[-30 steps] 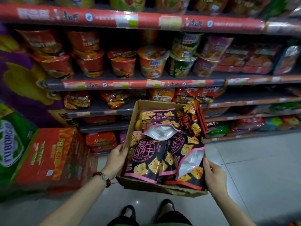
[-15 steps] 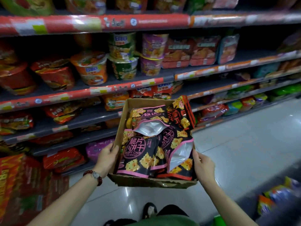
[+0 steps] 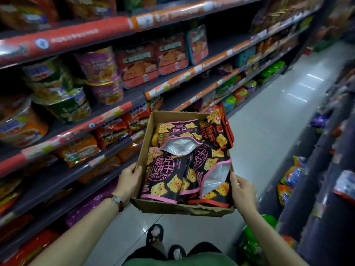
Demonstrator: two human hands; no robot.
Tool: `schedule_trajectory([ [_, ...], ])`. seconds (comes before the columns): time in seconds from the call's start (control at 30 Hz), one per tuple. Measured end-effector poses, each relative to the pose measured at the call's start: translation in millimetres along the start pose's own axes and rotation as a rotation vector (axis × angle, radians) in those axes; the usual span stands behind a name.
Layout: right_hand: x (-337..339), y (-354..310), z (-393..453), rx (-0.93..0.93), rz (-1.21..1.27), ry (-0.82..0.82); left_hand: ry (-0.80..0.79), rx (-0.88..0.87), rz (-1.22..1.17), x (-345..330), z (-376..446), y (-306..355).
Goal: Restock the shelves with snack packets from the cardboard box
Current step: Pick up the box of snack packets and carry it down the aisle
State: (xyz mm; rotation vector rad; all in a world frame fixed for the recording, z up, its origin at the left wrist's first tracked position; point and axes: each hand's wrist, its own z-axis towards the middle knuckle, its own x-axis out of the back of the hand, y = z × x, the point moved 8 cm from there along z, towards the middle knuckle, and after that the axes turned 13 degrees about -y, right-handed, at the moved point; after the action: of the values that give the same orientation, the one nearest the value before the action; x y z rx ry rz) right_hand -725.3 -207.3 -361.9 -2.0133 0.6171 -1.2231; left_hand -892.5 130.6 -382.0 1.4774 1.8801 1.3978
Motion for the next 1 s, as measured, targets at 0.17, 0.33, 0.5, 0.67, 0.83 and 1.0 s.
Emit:
schedule_trajectory([
  [0.17,20,18,8,-0.085,0.055,0.159,-0.171,-0.039,0.097,-28,62,32],
  [0.33,34,31,14,-0.195,0.119,0.33,-0.33,-0.098,0.166,-61,125,73],
  [0.5,51,46,25,-0.287,0.147,0.432,-0.459,-0.16,0.21,-107,171,115],
  [0.67,84,63,40,-0.373,0.161,0.522,-0.594,-0.134,0.243,-163,212,145],
  [0.83,126,95,75,-0.412,0.179,0.579,-0.672,-0.115,0.243,-234,255,174],
  [1.0,175,122,122,-0.424,0.195,0.594,-0.671,-0.131,0.269,-298,290,218],
])
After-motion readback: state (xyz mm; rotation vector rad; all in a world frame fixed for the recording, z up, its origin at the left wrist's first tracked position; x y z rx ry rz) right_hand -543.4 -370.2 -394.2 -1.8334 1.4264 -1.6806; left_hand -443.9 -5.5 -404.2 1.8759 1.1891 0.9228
